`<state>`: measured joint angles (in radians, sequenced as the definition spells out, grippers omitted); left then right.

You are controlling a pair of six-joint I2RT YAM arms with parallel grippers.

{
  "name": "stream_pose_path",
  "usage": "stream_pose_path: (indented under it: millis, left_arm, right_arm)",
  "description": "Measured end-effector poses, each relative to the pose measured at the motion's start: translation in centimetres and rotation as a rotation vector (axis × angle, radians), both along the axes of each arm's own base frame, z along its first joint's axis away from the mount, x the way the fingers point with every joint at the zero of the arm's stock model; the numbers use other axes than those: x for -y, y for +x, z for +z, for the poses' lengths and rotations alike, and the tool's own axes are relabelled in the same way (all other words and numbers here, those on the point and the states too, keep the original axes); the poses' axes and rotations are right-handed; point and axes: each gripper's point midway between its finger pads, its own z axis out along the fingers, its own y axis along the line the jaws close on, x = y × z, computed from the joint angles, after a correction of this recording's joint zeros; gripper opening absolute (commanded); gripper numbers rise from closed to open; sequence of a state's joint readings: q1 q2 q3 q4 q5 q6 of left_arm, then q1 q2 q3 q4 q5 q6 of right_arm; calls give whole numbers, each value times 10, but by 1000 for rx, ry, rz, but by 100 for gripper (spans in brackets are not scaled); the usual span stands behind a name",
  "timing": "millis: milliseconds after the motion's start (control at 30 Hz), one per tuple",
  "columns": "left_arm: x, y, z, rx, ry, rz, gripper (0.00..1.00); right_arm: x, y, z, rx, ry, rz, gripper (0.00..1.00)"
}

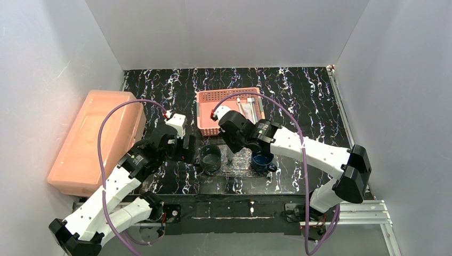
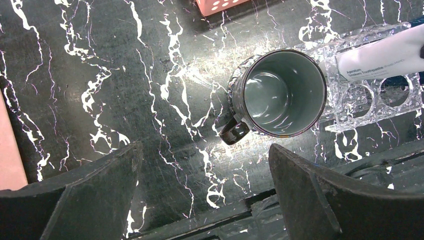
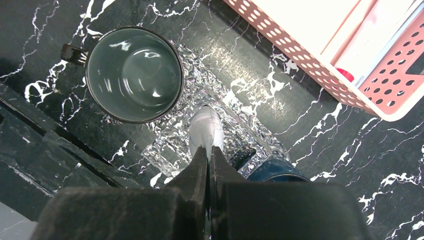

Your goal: Prepare toiletry sets of a toothbrush and toothpaste on the tray

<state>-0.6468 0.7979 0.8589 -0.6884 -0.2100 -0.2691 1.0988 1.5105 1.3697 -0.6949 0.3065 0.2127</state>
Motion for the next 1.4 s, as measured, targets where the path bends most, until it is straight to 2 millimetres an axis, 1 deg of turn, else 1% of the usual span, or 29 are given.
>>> stream_pose_path:
  millis: [233, 733, 900, 967, 1033, 1167, 1300, 1400]
  left_arm:
    - [0, 0, 0, 0, 0, 0, 96]
    - [0, 0, 0, 0, 1, -1, 96]
    - [0, 0, 0, 1, 0, -1, 96]
    - [0, 0, 0, 0, 1, -1, 96]
    - [0, 0, 0, 1, 1, -2, 96]
    - [0, 0, 0, 1, 3, -3, 96]
    - [0, 0, 0, 1, 3, -3, 96]
    - [0, 0, 0, -1, 4, -2, 96]
  right_arm:
    - [3, 0, -10, -13, -17, 1, 1]
    - [1, 1, -17, -25, -20, 5, 1]
    - [2, 2, -17, -25, -19, 1, 18]
    - [2, 3, -17, -25, -19, 1, 22]
    - [2, 3, -17, -25, -19, 1, 29]
    - [2, 2, -17, -26, -19, 0, 39]
    - [2, 2, -16, -27, -17, -1, 44]
    - [-1, 3, -8, -22, -2, 0, 49]
